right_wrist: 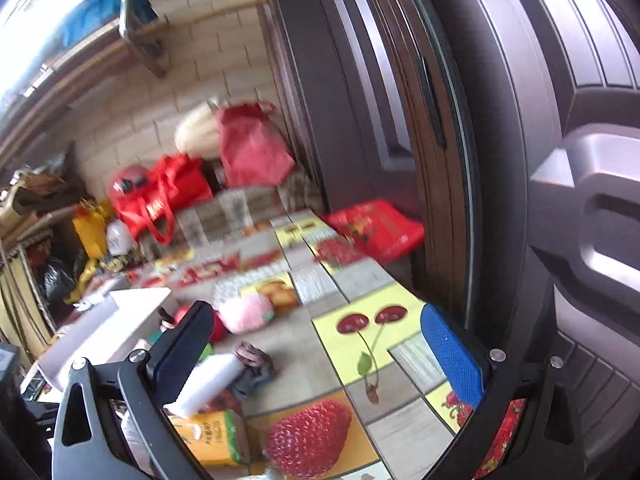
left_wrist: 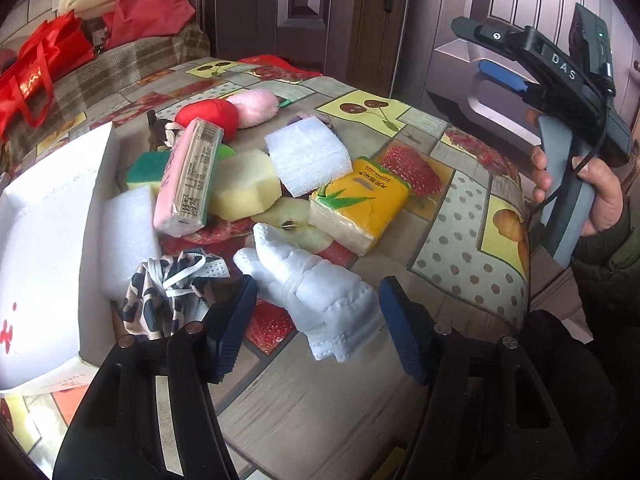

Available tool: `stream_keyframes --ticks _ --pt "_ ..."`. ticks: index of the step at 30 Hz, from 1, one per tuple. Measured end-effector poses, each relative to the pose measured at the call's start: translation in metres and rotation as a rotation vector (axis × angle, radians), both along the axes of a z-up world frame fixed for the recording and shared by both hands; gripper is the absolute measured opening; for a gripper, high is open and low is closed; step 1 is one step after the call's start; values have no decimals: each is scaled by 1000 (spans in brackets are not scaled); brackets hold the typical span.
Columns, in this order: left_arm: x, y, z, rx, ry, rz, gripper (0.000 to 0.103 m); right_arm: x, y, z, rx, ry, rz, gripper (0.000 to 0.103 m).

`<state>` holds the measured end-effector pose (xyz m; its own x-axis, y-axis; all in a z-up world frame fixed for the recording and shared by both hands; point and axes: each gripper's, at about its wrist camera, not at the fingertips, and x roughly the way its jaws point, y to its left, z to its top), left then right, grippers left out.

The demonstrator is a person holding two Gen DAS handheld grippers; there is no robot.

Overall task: Organize soft objects
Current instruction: 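Reach the left tool to the white glove and close on it, then lift the white glove with the left tool while the right tool grasps the yellow tissue pack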

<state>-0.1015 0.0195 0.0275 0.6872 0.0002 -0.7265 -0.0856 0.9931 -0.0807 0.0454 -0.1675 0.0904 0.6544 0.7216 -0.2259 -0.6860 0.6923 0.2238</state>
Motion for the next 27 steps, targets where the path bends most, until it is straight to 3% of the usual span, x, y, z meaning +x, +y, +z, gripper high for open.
stream_keyframes --ticks 1,3,7,9,10,18,23,27 --pt "3 -2 0 -3 7 0 64 0 1 4 1 -3 21 103" --pt "10 -2 -4 -6 36 4 64 3 19 3 -125 51 80 103" --pt "24 0 -14 -7 95 21 63 -20 47 -10 -271 -14 198 103" --pt "24 0 -14 4 96 20 35 -26 62 -18 -339 -18 239 103" --pt "23 1 -13 6 87 27 33 -28 64 -22 -362 -2 253 103" --pt "-8 11 4 35 -26 75 33 -32 81 -43 -474 105 333 103" --pt "-30 14 15 74 -101 115 33 -45 107 -54 -580 81 390 103" --pt "-40 23 25 89 -159 160 33 -41 133 -73 -679 135 388 102"
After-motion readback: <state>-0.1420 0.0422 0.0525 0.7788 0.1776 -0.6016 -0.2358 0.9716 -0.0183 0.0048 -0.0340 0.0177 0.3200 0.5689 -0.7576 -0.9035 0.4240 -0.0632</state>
